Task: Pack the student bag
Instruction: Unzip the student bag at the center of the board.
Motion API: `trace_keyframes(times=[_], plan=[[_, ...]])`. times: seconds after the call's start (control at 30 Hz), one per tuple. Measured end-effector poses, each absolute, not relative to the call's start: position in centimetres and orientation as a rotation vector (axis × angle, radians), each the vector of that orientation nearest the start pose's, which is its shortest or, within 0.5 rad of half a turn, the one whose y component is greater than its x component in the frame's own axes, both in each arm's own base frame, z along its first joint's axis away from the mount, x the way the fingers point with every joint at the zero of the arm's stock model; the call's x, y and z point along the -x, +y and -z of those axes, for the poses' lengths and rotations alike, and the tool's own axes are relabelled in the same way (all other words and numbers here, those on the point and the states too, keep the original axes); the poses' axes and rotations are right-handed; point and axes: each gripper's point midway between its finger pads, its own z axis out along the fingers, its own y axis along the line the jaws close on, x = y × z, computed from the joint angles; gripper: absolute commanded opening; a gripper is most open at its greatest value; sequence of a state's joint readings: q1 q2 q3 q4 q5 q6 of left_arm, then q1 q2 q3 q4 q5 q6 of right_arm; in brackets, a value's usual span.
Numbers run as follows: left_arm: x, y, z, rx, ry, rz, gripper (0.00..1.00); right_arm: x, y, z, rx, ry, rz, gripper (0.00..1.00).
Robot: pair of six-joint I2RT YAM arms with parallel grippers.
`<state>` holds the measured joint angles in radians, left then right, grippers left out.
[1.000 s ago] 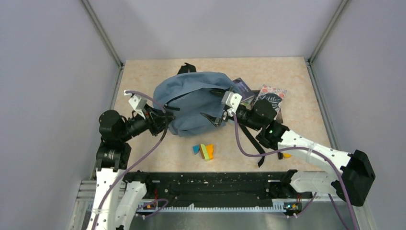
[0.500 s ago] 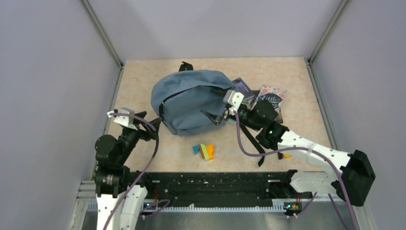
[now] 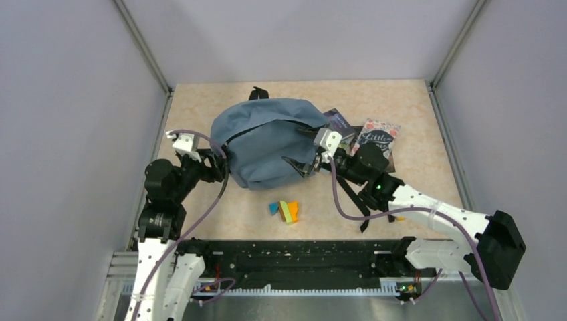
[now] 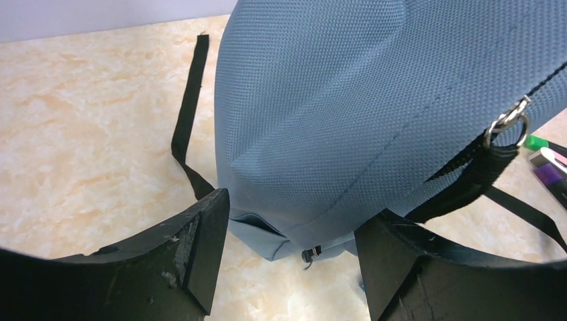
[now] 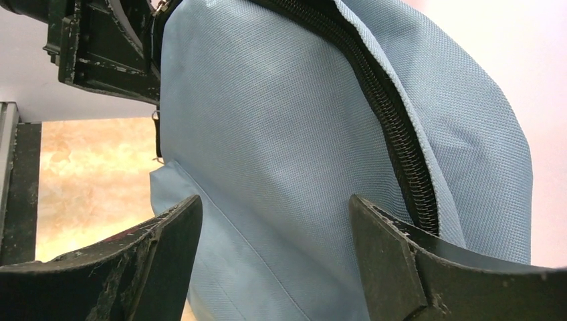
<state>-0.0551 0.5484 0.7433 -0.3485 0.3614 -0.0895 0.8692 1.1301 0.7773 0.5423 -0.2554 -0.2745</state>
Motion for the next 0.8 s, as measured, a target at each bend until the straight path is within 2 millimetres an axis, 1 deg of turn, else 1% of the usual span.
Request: trace_keyframes(times=[0.03,0.1,0.23,0.3,0.37,0.43,0.53,0.7,0.8], plan=[[-24.8,-8.1,-28.0,-0.244,1.717,0.425,0.69,-23.8,33.3,-33.1,0.942,1.064,-0.672,0.77],[-25.0,-8.3,-28.0,-0.255,1.719,0.440,0.61,-23.7,33.3,-33.0,0.940,1.066,-0.675,0.76],[-24.9,-9.2,-28.2,-0.285,1.707,0.491,0.33,-23.7,33.3,-32.9,0.940,1.067,-0.680,0.75],[-24.7,-9.6,-28.4,-0.304,1.701,0.517,0.17,-23.6,33.3,-32.8,0.938,1.068,-0.686,0.75],[-24.4,-10.0,-28.4,-0.322,1.694,0.538,0.07,-23.4,33.4,-32.6,0.945,1.070,-0.699,0.75],[-24.1,-10.3,-28.4,-0.337,1.685,0.554,0.00,-23.0,33.6,-32.6,0.958,1.062,-0.721,0.75],[-23.4,-10.6,-28.3,-0.355,1.664,0.573,0.00,-21.8,34.2,-32.6,0.988,1.043,-0.754,0.75],[-22.3,-11.0,-28.5,-0.381,1.631,0.590,0.00,-17.8,36.4,-32.4,1.065,0.992,-0.835,0.70],[-22.1,-11.2,-28.5,-0.387,1.625,0.602,0.00,-16.4,37.5,-32.6,1.073,0.971,-0.884,0.66]])
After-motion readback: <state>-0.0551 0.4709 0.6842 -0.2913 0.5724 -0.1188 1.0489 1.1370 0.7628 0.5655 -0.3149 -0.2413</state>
